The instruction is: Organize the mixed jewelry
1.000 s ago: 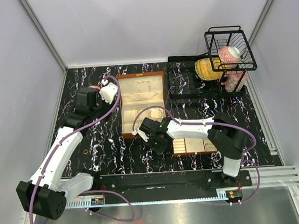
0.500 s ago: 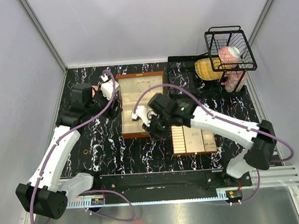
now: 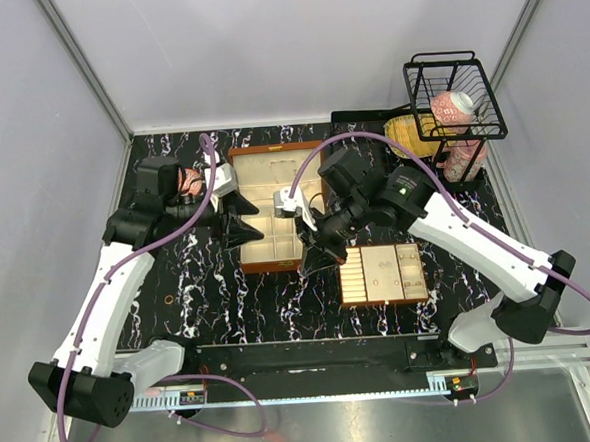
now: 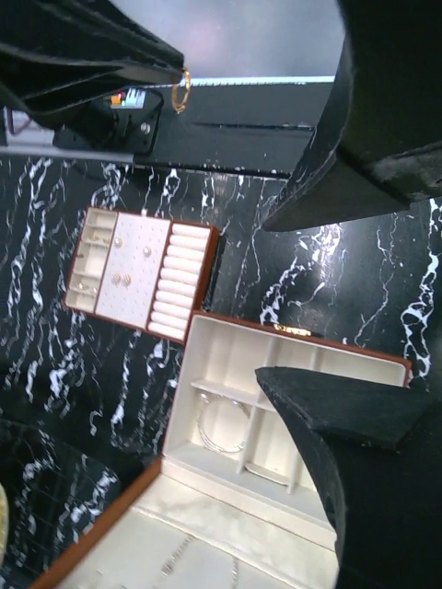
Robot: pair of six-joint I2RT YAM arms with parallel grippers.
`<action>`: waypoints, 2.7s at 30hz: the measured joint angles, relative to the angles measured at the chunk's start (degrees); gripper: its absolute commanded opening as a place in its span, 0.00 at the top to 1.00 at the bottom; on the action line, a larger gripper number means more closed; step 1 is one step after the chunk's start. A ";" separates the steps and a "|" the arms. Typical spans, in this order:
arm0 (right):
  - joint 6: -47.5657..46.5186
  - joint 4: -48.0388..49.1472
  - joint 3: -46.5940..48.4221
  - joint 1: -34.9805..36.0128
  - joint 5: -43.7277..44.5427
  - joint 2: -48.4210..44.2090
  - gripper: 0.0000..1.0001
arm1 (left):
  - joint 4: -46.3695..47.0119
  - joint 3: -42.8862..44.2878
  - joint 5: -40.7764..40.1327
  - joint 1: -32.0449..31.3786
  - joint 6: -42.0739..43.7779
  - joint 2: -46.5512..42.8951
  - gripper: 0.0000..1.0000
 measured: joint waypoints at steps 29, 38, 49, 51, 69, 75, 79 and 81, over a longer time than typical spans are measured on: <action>-0.61 -10.01 24.55 -2.03 -14.40 12.35 1.00 | -1.68 3.74 17.46 -8.63 14.16 -1.27 0.42; -0.61 -10.25 25.86 -2.03 -14.73 12.68 1.00 | -1.62 3.74 17.84 -9.73 14.16 -0.81 0.49; -0.61 -10.25 25.94 -2.47 -14.62 12.79 1.00 | -1.60 3.74 18.18 -10.19 14.14 -0.81 0.47; -0.61 -10.25 25.97 -2.54 -14.60 12.83 1.00 | -1.60 3.74 18.34 -10.25 14.12 -0.81 0.48; -0.59 -10.25 26.86 -2.86 -13.46 14.16 1.00 | -1.55 3.74 19.39 -10.99 12.83 -0.96 0.59; -0.59 -10.25 26.93 -3.04 -13.14 14.16 1.00 | -1.29 3.74 19.39 -11.08 12.72 -0.98 0.63; -0.59 -10.25 26.93 -3.08 -13.14 14.16 1.00 | -0.61 3.74 19.39 -11.08 12.04 -0.98 0.68; -0.59 -10.25 26.93 -3.08 -13.11 14.16 1.00 | -0.09 3.74 19.39 -11.08 11.58 -0.98 0.72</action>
